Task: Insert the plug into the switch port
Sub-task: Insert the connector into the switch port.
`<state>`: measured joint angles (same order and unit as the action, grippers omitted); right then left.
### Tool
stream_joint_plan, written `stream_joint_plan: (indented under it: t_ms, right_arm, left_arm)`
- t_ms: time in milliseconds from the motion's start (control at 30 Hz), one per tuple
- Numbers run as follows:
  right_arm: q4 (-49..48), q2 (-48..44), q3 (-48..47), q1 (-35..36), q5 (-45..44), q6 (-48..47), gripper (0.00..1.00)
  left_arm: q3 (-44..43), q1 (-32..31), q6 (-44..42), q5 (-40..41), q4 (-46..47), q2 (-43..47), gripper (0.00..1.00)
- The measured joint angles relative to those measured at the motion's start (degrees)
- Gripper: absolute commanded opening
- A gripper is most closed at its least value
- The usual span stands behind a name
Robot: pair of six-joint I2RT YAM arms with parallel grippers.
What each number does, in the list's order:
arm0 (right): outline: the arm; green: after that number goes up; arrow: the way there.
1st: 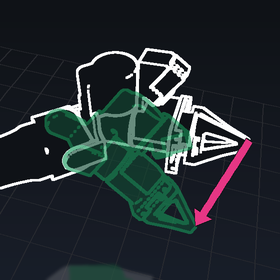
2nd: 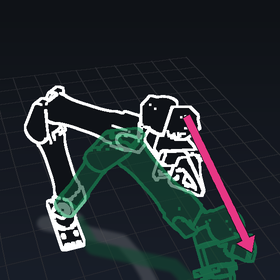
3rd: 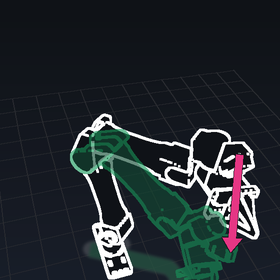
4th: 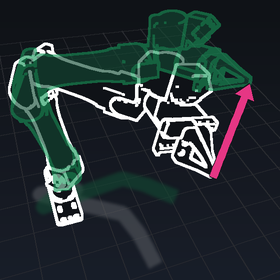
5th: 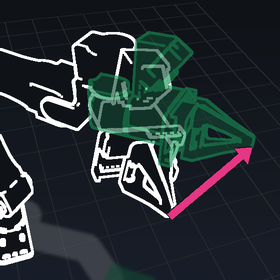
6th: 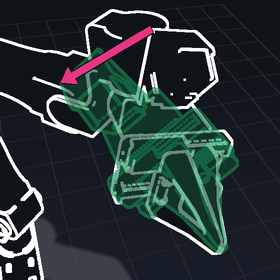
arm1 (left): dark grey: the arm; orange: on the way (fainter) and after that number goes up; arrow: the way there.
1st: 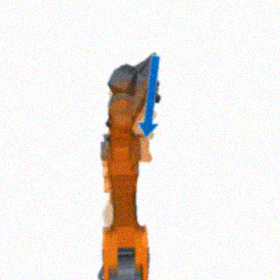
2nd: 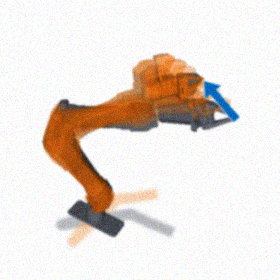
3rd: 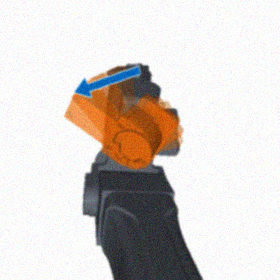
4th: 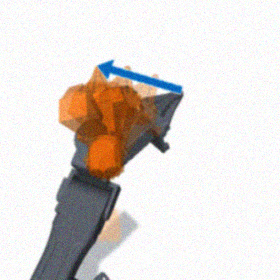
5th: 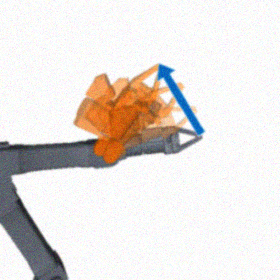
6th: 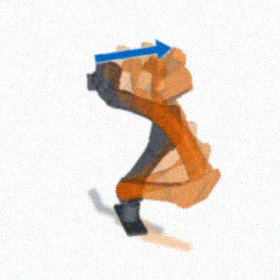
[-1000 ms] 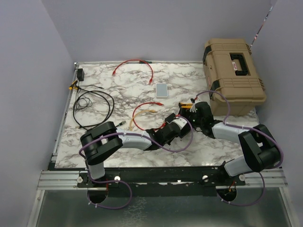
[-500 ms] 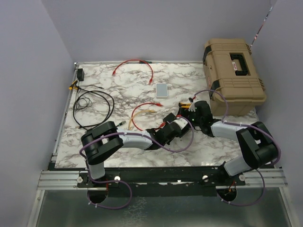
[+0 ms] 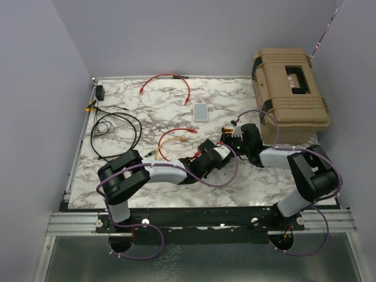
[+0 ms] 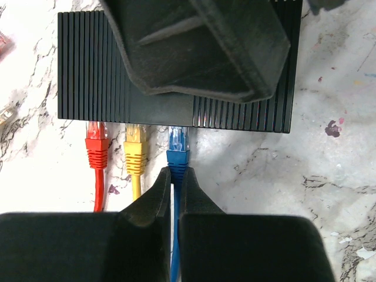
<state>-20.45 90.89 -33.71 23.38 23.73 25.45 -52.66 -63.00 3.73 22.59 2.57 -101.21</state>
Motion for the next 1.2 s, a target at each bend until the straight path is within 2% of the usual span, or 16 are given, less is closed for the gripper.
stream_joint_plan:
  t_ms: [400,833,1033,1200]
  right_arm:
    - [-1.55,2.08,-0.81,-0.61,2.93,-1.90,0.53]
    - [-0.92,3.23,-2.32,0.33,4.66,-5.01,0.53]
    - [0.37,3.37,-2.89,0.68,3.69,-5.68,0.56]
    - [3.80,1.07,-2.86,2.10,-0.20,-5.53,0.66]
  left_arm:
    - [-0.28,0.70,-2.73,-0.02,-1.49,0.26,0.00]
    - [-0.24,6.14,-6.82,-3.17,-1.44,1.97,0.00]
    - [0.74,6.29,-7.85,-5.68,-0.68,2.01,0.00]
    - [4.09,6.08,-7.85,-8.96,3.65,3.13,0.00]
